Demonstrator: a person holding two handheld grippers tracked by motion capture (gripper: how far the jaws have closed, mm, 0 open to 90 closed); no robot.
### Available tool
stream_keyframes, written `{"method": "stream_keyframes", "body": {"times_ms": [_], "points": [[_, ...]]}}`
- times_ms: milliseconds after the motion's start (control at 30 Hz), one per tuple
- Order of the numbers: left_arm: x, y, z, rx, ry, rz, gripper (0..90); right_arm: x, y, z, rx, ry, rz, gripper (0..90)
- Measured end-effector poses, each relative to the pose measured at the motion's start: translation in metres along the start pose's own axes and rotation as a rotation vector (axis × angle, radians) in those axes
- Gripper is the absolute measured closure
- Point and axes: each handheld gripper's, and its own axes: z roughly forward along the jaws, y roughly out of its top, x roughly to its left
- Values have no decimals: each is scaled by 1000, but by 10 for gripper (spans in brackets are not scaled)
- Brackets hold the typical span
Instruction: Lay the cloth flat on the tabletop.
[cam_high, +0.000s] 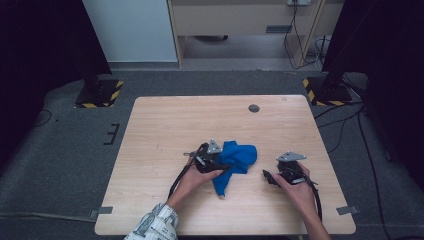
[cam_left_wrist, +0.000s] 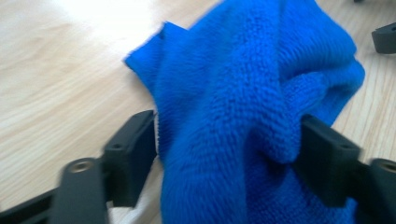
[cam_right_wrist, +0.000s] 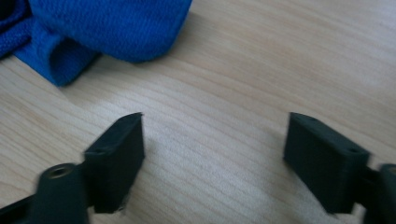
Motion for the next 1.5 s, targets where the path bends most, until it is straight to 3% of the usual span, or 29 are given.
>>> {"method": "stream_keyframes", "body": {"times_ms": [133, 233, 300, 433, 600, 733, 800, 867, 967, 1100, 1200, 1300, 1500], "points": [[-1, 2, -13, -45, 8, -16, 181, 3, 4, -5, -45, 24, -11, 343], [-6, 2, -27, -75, 17, -1, 167, 8, 9, -11, -98, 53, -54, 443], [-9, 2, -35, -90, 4, 1, 163, 9, 9, -12, -107, 57, -66, 458], [-15, 0, -49, -93, 33, 9, 162, 15, 10, -11, -114, 89, -108, 506], [-23, -18, -65, -88, 75, -8, 162, 25, 13, -8, -125, 119, -122, 462], [-30, -32, -75, -65, 90, 9, 161, 30, 15, -6, -133, 128, -151, 474], [-36, -38, -83, -61, 133, -5, 166, 32, 16, -5, -137, 128, -163, 447], [-42, -42, -87, -59, 158, -7, 183, 34, 18, -2, -121, 133, -204, 395], [-46, -45, -90, -57, 143, -3, 175, 38, 20, 6, -115, 114, -237, 331], [-49, -50, -90, -37, 120, 5, 144, 43, 23, 14, -106, 90, -260, 329], [-53, -55, -89, -14, 89, 7, 127, 47, 25, 21, -98, 80, -283, 438], [-59, -55, -87, 0, 76, 33, 109, 51, 26, 24, -108, 70, -313, 603], [-68, -56, -77, 27, 57, 62, 107, 51, 28, 20, -128, 85, -306, 826]]}}
